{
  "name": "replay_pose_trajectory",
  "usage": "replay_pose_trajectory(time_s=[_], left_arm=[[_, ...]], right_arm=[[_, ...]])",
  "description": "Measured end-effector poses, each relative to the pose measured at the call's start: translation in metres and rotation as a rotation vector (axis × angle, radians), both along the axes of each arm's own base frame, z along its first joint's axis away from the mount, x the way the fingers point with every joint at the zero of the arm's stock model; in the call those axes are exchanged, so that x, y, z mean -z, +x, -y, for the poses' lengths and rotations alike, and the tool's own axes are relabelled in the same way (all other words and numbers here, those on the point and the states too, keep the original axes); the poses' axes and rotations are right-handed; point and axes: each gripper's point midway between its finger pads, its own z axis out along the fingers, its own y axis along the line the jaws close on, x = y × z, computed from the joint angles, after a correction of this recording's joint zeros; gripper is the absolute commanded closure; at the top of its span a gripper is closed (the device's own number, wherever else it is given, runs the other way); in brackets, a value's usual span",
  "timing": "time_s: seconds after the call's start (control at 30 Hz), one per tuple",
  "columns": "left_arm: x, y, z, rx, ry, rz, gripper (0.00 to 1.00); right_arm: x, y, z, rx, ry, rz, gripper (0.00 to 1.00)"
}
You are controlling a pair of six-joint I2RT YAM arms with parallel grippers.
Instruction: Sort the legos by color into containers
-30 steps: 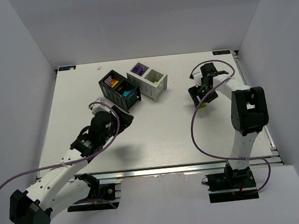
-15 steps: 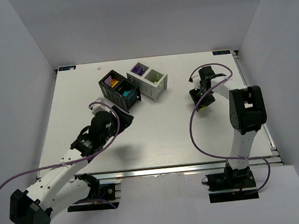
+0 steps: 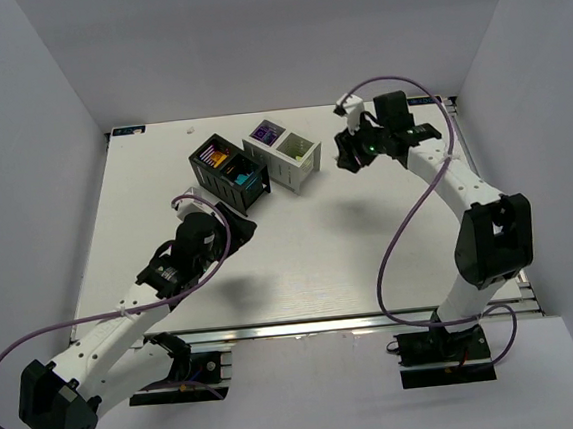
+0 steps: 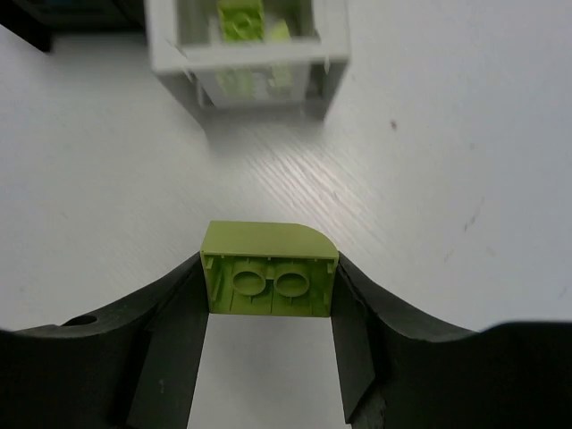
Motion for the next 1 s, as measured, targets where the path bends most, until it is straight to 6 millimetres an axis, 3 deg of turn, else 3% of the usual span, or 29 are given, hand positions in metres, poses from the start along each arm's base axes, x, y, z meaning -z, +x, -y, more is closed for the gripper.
replay_pose_trajectory(time_s=[0.17,0.3,0.43,0.5,0.67,0.77,0.93,1.0], left_arm=[[0.000,0.000,0.000,-0.003,-0.007,-0.001,0.27],[-0.001,-0.002,-0.002,-0.010,-0.017,0.004,0.27],[-0.001,-0.003,-0.003,-0.018,-0.024,0.006,0.27],[-0.001,-0.003,-0.004,-0.019,-0.024,0.006,0.27],[-0.001,-0.003,-0.004,-0.022,-0.022,0.007,0.27],[0.000,-0.002,-0.004,-0.024,-0.019,0.006,0.27],[0.002,-0.002,-0.005,-0.026,-0.013,0.001,0.26],[0.002,-0.001,-0.005,-0.028,-0.013,0.002,0.26]], right_arm=[[-0.056,0.024,-0.065,-0.108,0.104,0.126,1.00],[-0.073,0.049,-0.103,-0.125,0.183,0.150,0.93],[-0.057,0.074,-0.121,-0.104,0.214,0.110,0.82],[-0.042,0.079,-0.125,-0.095,0.211,0.078,0.80],[-0.011,0.084,-0.127,-0.079,0.184,0.029,0.63],[-0.007,0.085,-0.129,-0.080,0.180,0.024,0.49],[-0.013,0.088,-0.132,-0.084,0.187,0.043,0.11],[-0.014,0.089,-0.133,-0.086,0.188,0.049,0.11]])
